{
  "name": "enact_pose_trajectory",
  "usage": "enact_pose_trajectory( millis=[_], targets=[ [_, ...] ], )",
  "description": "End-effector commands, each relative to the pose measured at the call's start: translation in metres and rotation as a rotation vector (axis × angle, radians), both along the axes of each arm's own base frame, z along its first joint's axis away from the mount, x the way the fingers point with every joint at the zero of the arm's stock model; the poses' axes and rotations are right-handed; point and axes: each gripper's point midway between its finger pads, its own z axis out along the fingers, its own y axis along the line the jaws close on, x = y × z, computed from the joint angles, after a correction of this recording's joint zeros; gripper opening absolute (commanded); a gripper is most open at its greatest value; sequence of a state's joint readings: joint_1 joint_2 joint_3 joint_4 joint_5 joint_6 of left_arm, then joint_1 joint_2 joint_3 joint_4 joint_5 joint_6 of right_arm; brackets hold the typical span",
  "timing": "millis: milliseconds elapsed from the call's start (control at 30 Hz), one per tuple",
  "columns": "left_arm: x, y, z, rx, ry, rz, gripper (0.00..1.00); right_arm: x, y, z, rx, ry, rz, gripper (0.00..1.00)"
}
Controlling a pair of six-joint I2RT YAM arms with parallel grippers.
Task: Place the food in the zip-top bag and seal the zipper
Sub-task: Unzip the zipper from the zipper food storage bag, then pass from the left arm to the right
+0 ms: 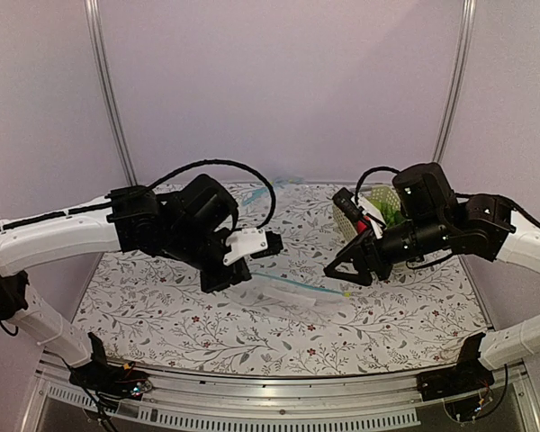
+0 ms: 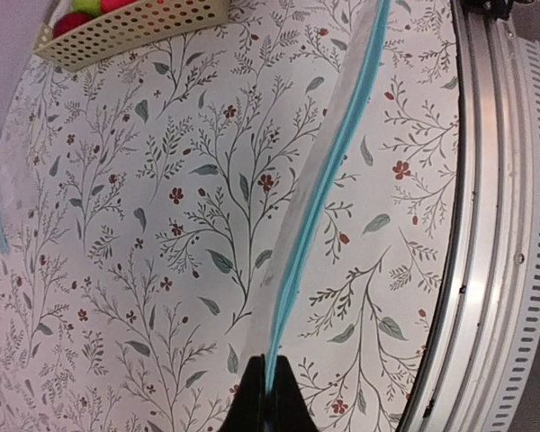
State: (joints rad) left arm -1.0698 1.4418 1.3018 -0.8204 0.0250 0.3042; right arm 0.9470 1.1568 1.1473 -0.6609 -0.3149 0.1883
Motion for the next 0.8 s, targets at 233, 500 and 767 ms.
enact_pose_trajectory(
  millis=[233, 500, 767],
  targets=[
    [0.002, -0.018, -0.010, 0.000, -0.023, -0.046, 0.00, 0.003, 0.019, -0.044, -0.057, -0.020, -0.023, 0.60],
    [0.001, -0.017, -0.007, -0.008, -0.029, -0.048, 0.00, 0.008, 0.021, -0.067, -0.137, -0.034, 0.002, 0.49],
    [-0.001, -0.016, -0.007, -0.006, -0.028, -0.055, 0.00, 0.016, 0.023, -0.075, -0.177, -0.064, -0.003, 0.44]
  ],
)
